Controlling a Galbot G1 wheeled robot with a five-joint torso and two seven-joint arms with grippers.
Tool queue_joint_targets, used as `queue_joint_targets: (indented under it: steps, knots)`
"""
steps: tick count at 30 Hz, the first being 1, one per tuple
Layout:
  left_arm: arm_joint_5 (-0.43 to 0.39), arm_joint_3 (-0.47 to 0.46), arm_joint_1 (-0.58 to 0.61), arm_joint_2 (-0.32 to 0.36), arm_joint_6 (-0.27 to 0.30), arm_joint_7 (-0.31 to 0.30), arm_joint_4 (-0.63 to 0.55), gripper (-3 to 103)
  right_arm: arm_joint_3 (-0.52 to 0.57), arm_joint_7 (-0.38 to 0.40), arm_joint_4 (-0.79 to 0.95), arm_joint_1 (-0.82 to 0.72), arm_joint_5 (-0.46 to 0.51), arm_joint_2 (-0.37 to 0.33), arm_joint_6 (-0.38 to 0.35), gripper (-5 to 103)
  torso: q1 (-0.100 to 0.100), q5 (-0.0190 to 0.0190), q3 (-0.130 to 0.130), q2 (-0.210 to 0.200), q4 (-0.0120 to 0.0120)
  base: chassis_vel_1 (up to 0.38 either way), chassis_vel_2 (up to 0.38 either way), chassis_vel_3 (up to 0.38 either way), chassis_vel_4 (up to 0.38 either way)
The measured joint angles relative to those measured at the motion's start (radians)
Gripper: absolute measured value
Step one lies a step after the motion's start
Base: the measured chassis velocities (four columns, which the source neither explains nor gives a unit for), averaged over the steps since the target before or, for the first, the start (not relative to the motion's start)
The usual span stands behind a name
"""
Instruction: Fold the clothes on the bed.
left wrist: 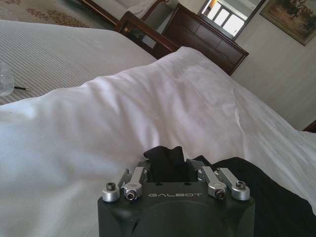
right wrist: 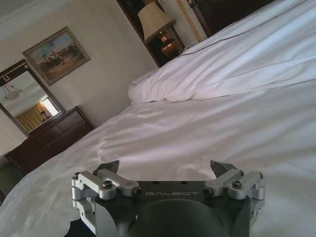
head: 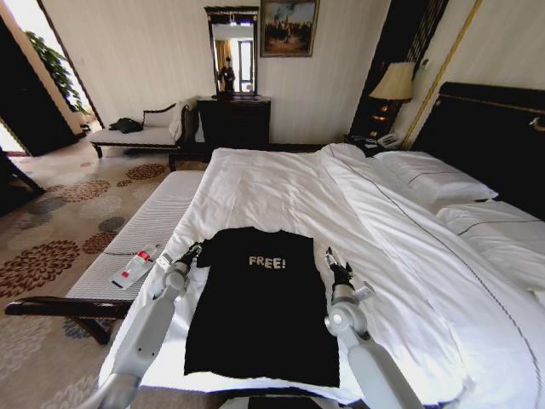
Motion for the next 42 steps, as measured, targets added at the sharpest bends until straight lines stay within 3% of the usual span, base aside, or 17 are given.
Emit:
queue_joint_targets:
  steps: [3, 10, 22, 29, 38, 42]
  knots:
    - [0.003, -0.003, 0.002, 0.002, -0.003, 0.000, -0.007, 35, -0.001, -0.002, -0.001, 0.001, -0.001, 0.000, 0.001, 100, 0.000, -0.0001, 0.000, 0.000, 0.0000, 0.000, 0.000, 0.000, 0.000]
    - [0.007, -0.003, 0.005, 0.024, -0.010, 0.003, -0.046, 3, -0.006, -0.016, 0.000, 0.001, -0.013, 0.003, 0.009, 100, 0.000, 0.0000, 0.000, 0.000, 0.0001, 0.000, 0.000, 0.000, 0.000]
    - [0.055, 0.060, -0.011, 0.048, -0.017, 0.003, -0.145, 0, -0.006, -0.016, 0.001, -0.003, -0.013, 0.003, 0.010, 100, 0.000, 0.0000, 0.000, 0.000, 0.0000, 0.000, 0.000, 0.000, 0.000]
    - [0.086, 0.166, -0.029, 0.055, -0.013, 0.001, -0.221, 0, -0.013, -0.016, -0.017, 0.009, -0.014, 0.008, 0.010, 100, 0.000, 0.0001, 0.000, 0.000, -0.0001, 0.000, 0.000, 0.000, 0.000]
    - [0.111, 0.274, -0.076, 0.038, -0.011, -0.002, -0.188, 0, -0.018, -0.017, -0.041, 0.019, -0.018, 0.013, 0.011, 100, 0.000, 0.0000, 0.000, 0.000, 0.0000, 0.000, 0.000, 0.000, 0.000]
    - [0.122, 0.313, -0.108, 0.001, -0.015, -0.003, -0.146, 0, -0.019, -0.018, -0.052, 0.024, -0.019, 0.016, 0.012, 100, 0.000, 0.0002, 0.000, 0.000, 0.0000, 0.000, 0.000, 0.000, 0.000]
